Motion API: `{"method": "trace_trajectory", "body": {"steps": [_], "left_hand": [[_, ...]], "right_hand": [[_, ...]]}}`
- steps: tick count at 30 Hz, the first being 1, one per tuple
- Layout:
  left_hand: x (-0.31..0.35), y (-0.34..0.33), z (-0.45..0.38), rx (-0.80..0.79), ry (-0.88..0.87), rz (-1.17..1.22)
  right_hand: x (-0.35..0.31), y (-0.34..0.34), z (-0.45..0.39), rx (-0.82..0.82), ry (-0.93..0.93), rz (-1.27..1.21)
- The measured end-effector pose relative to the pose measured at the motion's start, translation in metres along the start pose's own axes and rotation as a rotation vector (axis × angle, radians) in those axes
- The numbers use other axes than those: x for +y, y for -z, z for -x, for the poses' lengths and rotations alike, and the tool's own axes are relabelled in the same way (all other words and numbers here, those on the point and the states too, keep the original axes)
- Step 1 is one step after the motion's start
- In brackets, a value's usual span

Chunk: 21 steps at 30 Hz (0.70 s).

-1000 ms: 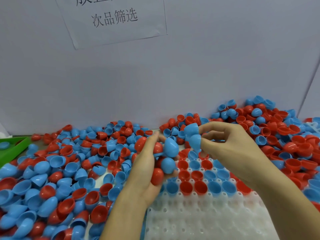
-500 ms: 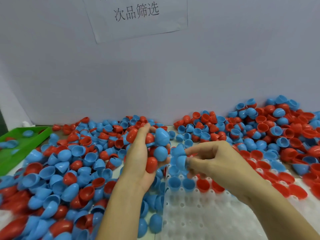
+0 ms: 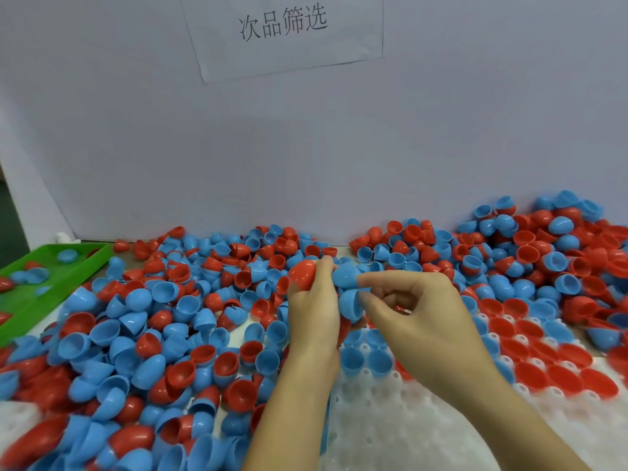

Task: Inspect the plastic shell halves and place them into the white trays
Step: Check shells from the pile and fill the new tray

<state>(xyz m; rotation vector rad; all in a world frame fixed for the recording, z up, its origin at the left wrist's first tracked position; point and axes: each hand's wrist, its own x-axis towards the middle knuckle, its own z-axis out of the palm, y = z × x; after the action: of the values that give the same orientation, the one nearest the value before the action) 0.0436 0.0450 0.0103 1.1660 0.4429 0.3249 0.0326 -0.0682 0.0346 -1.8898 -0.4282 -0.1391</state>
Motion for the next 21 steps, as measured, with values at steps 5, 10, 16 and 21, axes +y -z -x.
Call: {"method": "trace_trajectory", "body": {"steps": [5,10,16,21], "left_hand": [[0.001,0.001,-0.001,0.037,-0.056,-0.053],[0.003,0.002,-0.002,0.006,-0.182,-0.120],[0.003,0.005,-0.006,0.044,-0.132,-0.063],[0.008,0.018,-0.013,0.074,-0.087,0.009]], "right_hand": [[-0.007,0.010,-0.001,-0.186,-0.163,-0.034],[-0.009,0.017,-0.002,-0.257,-0.343,-0.359],[-0.005,0.018,-0.007,-0.179,-0.444,-0.514],[-0.001,0.026,-0.004,-0.300,-0.289,-0.007]]}}
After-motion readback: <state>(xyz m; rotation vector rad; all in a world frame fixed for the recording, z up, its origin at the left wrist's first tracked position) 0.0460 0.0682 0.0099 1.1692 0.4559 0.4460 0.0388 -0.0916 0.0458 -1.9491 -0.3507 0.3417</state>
